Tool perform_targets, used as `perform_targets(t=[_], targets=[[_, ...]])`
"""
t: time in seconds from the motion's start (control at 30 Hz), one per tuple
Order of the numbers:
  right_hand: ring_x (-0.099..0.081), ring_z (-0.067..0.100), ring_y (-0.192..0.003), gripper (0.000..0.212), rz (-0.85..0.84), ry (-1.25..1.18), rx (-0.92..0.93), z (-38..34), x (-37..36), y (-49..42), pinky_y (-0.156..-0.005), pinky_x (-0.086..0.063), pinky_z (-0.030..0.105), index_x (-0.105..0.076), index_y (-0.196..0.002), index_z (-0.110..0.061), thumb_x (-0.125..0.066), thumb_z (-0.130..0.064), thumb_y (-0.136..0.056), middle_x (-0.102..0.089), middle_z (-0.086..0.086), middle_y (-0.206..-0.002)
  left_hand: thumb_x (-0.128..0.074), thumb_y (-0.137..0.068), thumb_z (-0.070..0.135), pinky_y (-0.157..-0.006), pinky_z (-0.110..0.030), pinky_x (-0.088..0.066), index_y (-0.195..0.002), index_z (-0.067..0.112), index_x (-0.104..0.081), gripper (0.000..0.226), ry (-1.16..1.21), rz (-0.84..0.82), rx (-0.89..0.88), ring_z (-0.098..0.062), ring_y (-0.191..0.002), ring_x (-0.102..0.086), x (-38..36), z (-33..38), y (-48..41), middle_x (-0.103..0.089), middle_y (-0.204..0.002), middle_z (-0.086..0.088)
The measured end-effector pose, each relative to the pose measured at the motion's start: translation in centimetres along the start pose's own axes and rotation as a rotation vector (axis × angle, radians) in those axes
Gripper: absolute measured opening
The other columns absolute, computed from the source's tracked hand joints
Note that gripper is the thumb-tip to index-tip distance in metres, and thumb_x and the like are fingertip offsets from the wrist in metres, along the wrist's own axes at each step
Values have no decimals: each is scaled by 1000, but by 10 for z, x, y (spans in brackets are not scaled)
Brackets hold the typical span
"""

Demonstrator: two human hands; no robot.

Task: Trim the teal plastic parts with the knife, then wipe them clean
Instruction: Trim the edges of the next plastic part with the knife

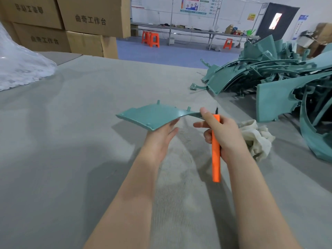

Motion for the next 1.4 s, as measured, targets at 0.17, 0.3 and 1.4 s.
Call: perform_targets(t=[0.17,0.3,1.4], targets=[[-36,8,-39,50,-267,165,-50,-8,-15,13,-43,-32,22,-62,-102,-6,-63,-52,-82,-76,6,-86,-56,-90,17,-103,-31,-37,-123,23,-51,34,-26,-42,-154,-16,-123,-50,-9,31,7,-53,-133,0],[-36,9,-32,65,-302,53,-147,-11,-19,19,-34,-32,17,-61,-99,0,-60,-59,-69,-68,11,-63,-62,-82,41,-106,-30,-34,-126,26,-47,49,-83,-112,-228,-5,-121,-56,-22,45,12,-63,-123,12],[-50,12,-40,6,54,-56,-34,42,-24,-10,-42,-44,24,-51,-94,-27,-52,-25,-99,-53,7,-66,-56,-96,15,-60,-21,-55,-88,14,-66,13,212,75,223,-10,-63,-70,22,-17,-7,-74,-74,1]])
Point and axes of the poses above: each hand's wrist, its own y-axis away from the middle knuckle, its own x-axis out of the back of the hand, z = x × y, the point moved 9 cm from there along -y, towards the middle knuckle
